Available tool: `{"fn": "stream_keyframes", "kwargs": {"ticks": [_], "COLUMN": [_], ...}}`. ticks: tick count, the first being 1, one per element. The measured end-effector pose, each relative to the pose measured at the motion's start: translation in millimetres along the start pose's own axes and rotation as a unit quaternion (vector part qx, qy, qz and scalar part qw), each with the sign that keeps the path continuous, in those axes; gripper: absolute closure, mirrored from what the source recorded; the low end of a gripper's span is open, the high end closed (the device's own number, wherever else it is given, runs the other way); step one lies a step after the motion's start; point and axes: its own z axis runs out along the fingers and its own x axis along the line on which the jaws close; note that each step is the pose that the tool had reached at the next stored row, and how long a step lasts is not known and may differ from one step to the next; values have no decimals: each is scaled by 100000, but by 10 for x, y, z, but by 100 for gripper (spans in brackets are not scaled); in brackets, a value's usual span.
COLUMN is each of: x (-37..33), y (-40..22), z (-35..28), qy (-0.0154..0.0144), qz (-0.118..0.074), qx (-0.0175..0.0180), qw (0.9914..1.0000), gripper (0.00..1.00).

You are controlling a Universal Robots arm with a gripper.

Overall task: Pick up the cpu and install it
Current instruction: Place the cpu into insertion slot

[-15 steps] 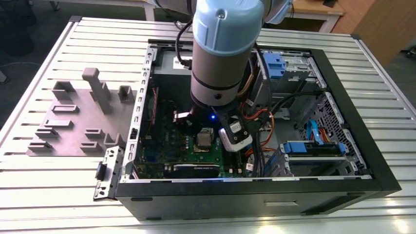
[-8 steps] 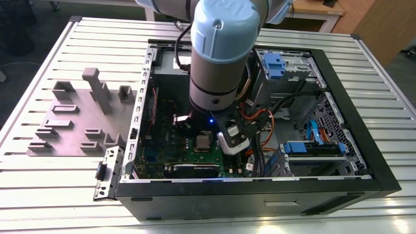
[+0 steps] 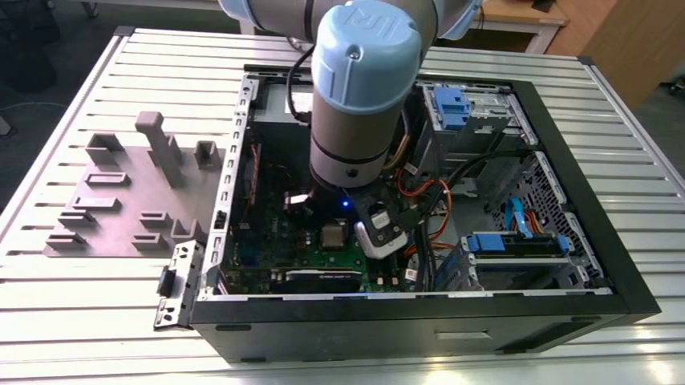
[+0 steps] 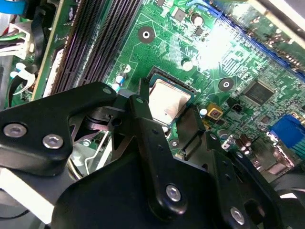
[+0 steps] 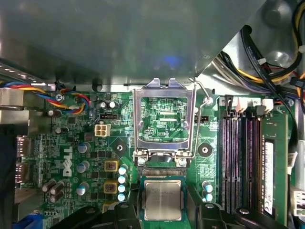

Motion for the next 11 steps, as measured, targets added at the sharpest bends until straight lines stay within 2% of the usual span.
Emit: {"fn": "stream_keyframes", "kwargs": {"ticks": [11], "x": [7], "y": [6], "z": [39], "qy": [4], "qz": [4], "qx": [-182], "qw": [100000], "gripper": [53]}}
